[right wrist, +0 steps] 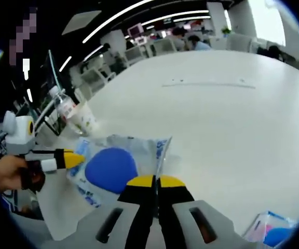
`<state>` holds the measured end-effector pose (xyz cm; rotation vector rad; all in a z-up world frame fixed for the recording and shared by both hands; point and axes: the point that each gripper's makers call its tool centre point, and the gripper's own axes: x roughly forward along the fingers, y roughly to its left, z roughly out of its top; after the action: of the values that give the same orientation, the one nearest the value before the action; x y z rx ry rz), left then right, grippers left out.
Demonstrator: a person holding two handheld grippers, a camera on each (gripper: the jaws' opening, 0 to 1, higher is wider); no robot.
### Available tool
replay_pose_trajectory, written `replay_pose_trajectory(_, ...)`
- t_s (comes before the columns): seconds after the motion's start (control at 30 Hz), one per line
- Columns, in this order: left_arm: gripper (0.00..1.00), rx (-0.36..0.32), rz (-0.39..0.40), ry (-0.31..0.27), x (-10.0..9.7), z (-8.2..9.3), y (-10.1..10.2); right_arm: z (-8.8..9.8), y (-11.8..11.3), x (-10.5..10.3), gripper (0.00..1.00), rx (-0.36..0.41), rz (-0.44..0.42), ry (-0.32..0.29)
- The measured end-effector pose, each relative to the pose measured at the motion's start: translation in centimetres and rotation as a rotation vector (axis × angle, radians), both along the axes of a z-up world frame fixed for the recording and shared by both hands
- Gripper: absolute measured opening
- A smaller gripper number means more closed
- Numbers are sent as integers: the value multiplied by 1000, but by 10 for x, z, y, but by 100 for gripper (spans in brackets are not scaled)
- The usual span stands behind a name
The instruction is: Arrange the tabletop items into an orderly group along one side of the table until the central work area is clear of visible clutter.
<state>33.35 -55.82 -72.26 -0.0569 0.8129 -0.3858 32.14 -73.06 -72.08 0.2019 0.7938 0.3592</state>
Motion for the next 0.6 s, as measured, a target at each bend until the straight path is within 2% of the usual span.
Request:
replay_pose_trajectory(0.33, 2, 10, -33, 1, 26, 11, -18, 10, -16, 14, 0, -4, -40, -28)
replay_pose_trajectory(0.6, 2, -39, -14, 10, 53, 17, -33, 15, -32, 30, 0, 2, -83, -42)
